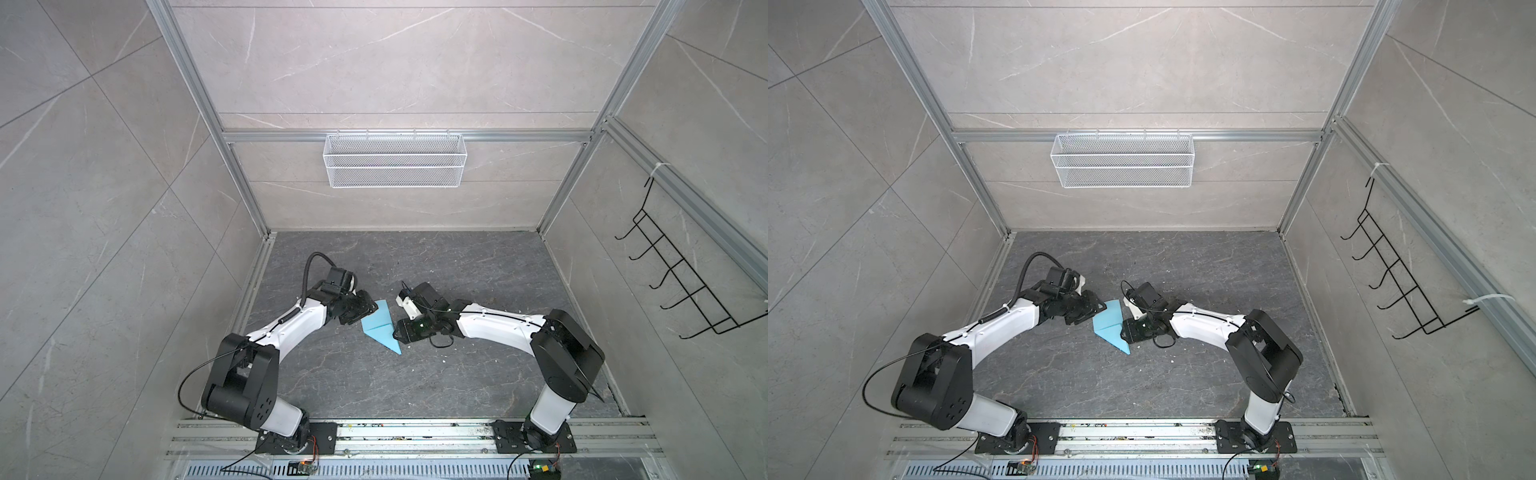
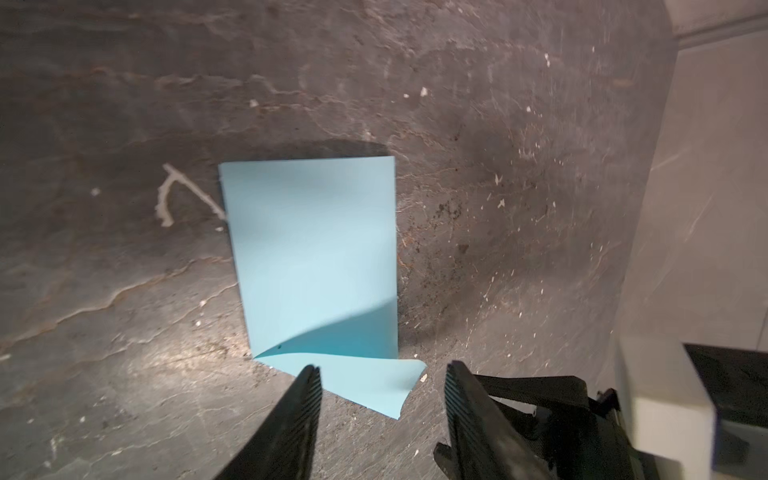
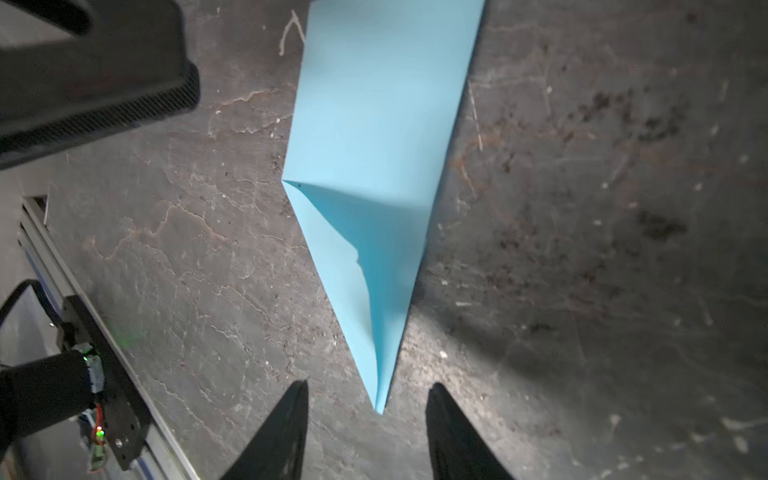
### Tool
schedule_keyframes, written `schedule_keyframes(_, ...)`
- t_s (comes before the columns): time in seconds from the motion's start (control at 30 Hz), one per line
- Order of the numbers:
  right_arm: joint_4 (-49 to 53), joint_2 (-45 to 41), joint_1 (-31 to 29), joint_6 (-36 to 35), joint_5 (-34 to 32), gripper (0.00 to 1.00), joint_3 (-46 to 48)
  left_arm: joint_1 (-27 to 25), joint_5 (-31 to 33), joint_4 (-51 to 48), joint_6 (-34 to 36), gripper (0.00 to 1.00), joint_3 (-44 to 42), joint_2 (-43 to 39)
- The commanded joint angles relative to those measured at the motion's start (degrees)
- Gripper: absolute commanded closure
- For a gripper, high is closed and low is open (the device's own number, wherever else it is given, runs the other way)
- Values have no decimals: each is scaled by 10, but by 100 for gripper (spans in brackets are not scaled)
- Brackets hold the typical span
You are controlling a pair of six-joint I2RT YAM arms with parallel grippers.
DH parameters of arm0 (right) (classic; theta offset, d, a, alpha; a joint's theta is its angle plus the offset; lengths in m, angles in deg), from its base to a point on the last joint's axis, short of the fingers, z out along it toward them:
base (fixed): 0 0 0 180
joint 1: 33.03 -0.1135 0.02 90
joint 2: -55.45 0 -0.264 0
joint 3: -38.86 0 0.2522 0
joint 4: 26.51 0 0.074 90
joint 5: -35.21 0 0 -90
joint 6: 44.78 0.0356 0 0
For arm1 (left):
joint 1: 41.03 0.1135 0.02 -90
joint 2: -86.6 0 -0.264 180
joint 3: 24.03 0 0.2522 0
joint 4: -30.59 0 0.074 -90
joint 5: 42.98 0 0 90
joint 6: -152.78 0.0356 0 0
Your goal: Fold a paper plane with a square sheet of paper (pick it up from the middle)
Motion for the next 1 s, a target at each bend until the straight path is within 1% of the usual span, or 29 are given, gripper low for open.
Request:
schedule_keyframes(0.0,-17,20,3,-95,27,48,-31,14,-19,56,-26,27,-54,-34)
schedule_keyframes(0.07,-10,29,3,-133,35,48,-43,14,-13,77,-24,20,-81,-51)
schedule_keyframes(0.13,-11,42,7,-151,33,48,-56,14,-12,96,-21,14,-102,-64)
schedule_keyframes(0.27,-24,73,18,-155,63,52,-75,15,-17,119,-23,4,-127,-71)
schedule_keyframes(0.33,-37,87,23,-149,78,57,-83,17,-16,126,-25,1,-136,-70)
schedule_keyframes(0.4,-46,101,26,-140,93,63,-91,18,-20,134,-28,1,-141,-68)
schedule_keyframes(0.5,-65,114,33,-125,111,70,-93,20,-22,136,-28,1,-143,-62)
schedule_keyframes(0.73,-98,120,46,-109,117,95,-71,24,-57,174,-42,2,-158,-50)
schedule_keyframes(0.87,-115,121,56,-92,119,97,-58,25,-95,212,-46,4,-165,-26)
schedule_keyframes(0.97,-125,124,62,-79,122,97,-53,25,-107,229,-51,8,-166,-6)
